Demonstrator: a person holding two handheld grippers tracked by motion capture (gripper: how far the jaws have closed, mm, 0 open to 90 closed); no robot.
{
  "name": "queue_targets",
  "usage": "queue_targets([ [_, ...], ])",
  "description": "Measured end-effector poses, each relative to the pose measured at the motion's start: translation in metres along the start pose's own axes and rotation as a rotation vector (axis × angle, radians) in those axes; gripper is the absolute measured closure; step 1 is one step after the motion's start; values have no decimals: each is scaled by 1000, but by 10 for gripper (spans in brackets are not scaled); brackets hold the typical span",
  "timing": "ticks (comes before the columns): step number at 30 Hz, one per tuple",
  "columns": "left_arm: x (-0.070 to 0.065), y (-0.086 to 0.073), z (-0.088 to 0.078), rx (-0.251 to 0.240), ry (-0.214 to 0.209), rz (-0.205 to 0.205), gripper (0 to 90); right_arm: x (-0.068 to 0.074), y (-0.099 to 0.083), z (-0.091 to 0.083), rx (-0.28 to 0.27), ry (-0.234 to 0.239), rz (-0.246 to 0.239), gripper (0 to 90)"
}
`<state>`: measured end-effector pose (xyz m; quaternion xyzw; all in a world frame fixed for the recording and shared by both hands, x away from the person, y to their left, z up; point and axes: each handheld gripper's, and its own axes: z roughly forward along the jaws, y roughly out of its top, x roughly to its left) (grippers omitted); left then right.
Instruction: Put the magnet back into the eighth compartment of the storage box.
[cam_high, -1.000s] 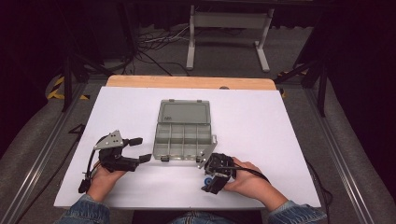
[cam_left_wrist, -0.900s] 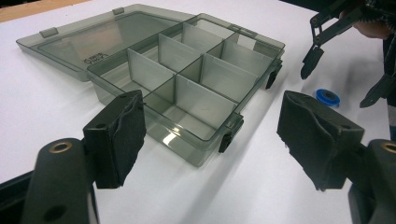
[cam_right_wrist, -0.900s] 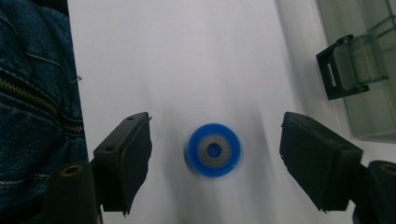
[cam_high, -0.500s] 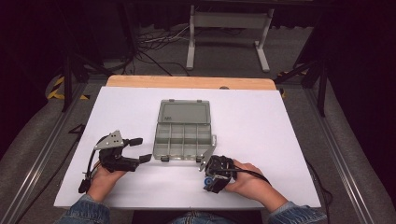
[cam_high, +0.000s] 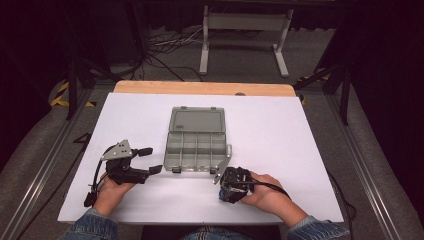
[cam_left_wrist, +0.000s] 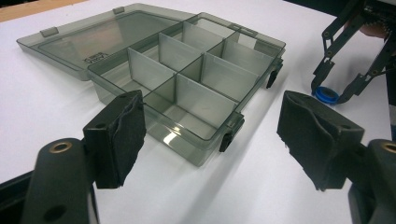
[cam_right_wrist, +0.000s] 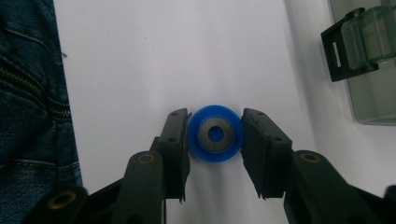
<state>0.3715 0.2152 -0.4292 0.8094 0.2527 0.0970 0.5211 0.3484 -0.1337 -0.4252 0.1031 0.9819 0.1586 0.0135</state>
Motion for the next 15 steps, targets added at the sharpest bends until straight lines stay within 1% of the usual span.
queue_targets([
  [2, -1, 0, 0, 5, -10, -13, 239, 0, 0, -3, -15, -1, -2, 625],
  [4, -1, 0, 0, 4, -12, -13, 239, 0, 0, -4, -18, -5, 1, 624],
  [7, -1, 0, 0, 3, -11, -13, 240, -2, 1, -12, -29, -3, -2, 625],
  [11, -1, 0, 0, 3, -11, -13, 239, -4, 3, -20, -45, -5, 6, 624],
  [15, -1, 0, 0, 3, -10, -10, 239, -6, 5, -27, -59, -8, 1, 624],
])
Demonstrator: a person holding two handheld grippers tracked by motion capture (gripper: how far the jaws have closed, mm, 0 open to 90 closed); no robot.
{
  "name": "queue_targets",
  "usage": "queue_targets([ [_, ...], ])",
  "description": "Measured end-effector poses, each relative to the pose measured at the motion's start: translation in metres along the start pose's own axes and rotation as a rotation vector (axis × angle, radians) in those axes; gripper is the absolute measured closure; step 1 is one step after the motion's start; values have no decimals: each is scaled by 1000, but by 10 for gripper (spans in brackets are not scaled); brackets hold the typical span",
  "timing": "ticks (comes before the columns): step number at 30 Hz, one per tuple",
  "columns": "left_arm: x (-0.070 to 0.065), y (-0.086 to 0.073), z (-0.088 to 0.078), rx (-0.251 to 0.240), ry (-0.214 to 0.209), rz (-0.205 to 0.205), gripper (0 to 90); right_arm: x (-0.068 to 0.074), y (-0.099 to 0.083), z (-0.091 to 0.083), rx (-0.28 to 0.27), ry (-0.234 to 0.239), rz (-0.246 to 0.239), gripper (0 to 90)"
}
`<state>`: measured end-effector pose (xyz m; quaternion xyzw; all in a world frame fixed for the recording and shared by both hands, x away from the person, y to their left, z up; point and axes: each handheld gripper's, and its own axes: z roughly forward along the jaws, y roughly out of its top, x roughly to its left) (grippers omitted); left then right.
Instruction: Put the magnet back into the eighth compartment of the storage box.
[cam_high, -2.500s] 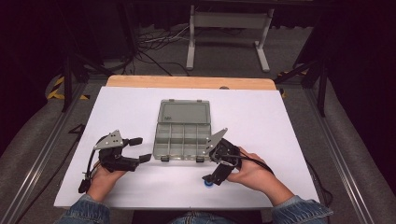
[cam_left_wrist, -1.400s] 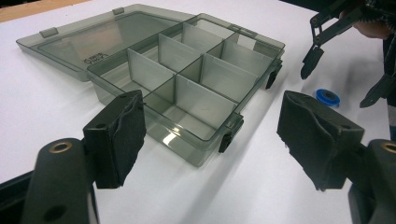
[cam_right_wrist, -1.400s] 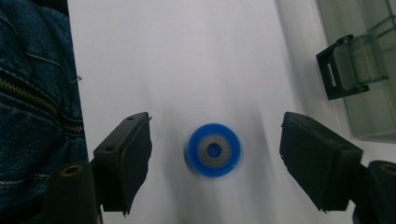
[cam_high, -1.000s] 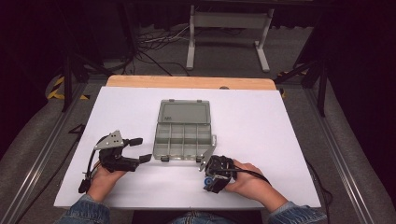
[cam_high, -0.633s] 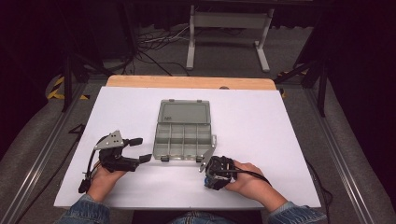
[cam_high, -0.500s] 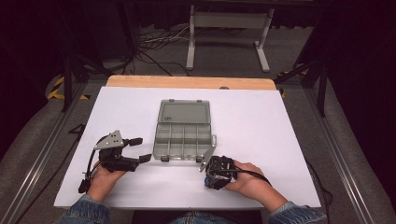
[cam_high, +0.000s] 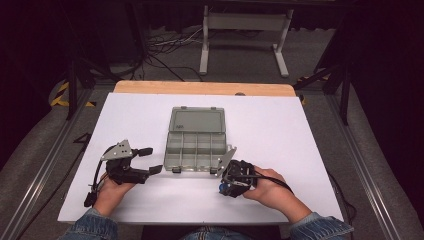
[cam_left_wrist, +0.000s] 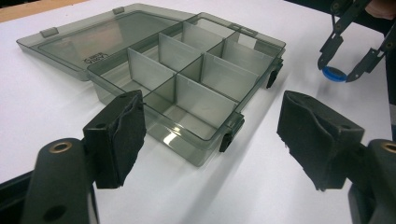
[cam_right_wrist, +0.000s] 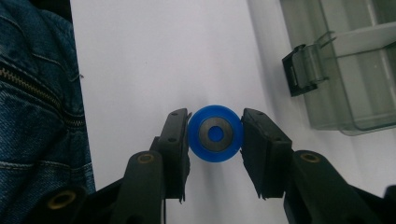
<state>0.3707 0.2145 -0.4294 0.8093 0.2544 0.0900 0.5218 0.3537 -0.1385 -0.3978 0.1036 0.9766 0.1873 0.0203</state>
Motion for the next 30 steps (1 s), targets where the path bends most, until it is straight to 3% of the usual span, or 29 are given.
queue_targets([
  [30, 0, 0, 0, 0, 0, 2, 239, -20, 17, -36, -102, -42, 5, 624],
])
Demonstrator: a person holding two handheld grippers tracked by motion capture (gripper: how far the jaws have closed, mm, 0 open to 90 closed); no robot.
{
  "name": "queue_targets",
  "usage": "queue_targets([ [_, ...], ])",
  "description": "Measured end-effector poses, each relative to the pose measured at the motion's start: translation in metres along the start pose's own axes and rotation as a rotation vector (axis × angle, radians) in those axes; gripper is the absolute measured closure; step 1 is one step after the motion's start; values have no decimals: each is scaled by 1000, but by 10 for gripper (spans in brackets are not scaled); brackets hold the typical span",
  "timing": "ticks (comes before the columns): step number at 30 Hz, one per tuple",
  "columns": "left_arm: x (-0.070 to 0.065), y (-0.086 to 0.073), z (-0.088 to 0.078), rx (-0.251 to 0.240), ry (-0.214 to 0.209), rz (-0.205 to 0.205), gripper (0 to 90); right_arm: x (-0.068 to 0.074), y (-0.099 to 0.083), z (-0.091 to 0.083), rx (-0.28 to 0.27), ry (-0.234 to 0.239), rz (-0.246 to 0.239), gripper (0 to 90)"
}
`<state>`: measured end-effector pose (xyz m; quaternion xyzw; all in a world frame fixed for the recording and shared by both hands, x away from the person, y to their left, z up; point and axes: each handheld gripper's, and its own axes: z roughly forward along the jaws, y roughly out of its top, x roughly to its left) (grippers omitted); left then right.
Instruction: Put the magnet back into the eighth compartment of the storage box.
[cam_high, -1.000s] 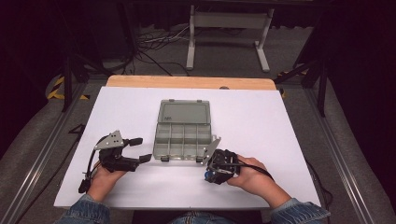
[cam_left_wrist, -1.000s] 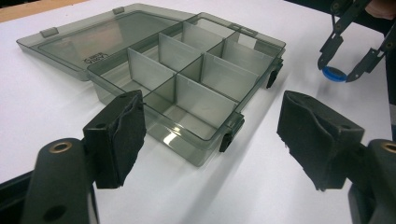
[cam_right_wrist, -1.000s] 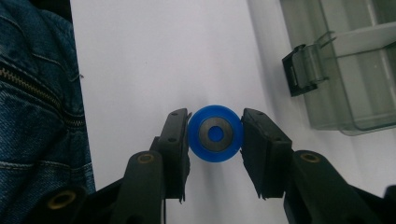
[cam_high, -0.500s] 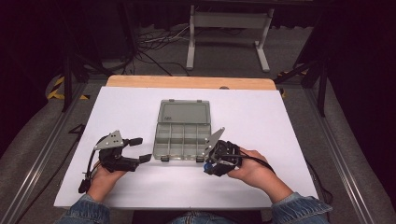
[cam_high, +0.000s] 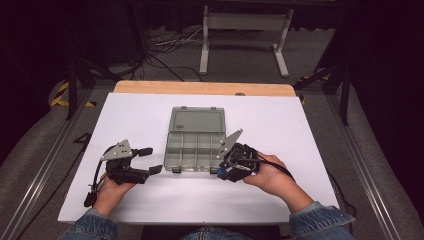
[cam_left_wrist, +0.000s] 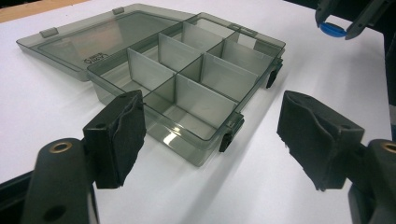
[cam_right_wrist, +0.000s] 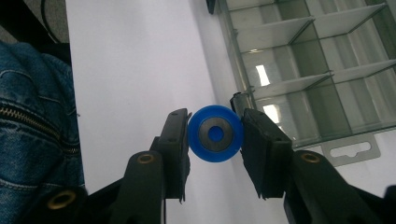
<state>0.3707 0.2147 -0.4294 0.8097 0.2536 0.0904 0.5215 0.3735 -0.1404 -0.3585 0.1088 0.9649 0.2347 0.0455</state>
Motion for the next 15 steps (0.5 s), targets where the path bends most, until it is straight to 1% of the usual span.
queue_targets([
  [8, 0, 0, 0, -2, 2, -5, 239, -12, 2, 0, -19, -14, 28, 624],
  [15, 0, 0, 0, 1, -1, -6, 239, -23, 4, 2, -21, -26, 63, 624],
])
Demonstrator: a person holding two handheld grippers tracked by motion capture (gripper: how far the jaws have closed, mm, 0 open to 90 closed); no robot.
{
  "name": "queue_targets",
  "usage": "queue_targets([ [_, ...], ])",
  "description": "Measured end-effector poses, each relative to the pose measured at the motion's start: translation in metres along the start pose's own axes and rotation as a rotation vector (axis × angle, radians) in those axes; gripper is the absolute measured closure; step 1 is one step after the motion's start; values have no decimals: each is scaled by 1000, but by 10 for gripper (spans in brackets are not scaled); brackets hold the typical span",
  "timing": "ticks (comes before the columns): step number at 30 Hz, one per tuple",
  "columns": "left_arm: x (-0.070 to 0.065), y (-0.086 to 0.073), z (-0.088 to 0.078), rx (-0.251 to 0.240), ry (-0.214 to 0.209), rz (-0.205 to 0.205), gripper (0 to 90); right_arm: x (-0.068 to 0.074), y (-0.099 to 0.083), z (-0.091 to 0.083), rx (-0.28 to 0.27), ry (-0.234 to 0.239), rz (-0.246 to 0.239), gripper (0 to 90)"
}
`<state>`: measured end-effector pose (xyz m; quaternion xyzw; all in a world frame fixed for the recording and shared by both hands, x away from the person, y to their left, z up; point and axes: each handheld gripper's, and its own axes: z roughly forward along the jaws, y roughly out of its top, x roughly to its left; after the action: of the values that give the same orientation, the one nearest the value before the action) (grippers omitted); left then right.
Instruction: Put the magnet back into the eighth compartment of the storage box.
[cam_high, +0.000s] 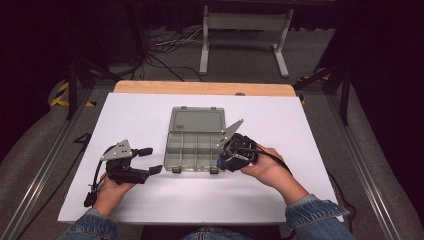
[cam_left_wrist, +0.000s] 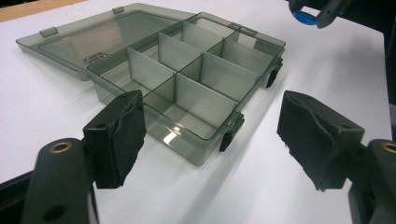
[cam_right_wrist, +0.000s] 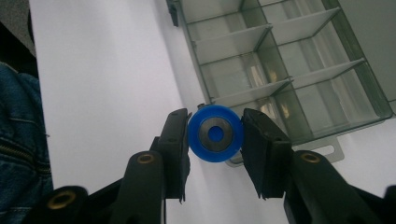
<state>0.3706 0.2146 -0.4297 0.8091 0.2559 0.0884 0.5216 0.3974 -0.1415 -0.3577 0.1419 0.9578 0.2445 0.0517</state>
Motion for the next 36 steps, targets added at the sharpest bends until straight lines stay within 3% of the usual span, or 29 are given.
queue_targets([
  [20, 0, 0, 0, -2, -1, -1, 239, -30, 3, 9, -8, -34, 75, 624],
  [36, 1, 0, 0, -1, 1, 11, 239, -41, 2, 18, 7, -59, 119, 624],
])
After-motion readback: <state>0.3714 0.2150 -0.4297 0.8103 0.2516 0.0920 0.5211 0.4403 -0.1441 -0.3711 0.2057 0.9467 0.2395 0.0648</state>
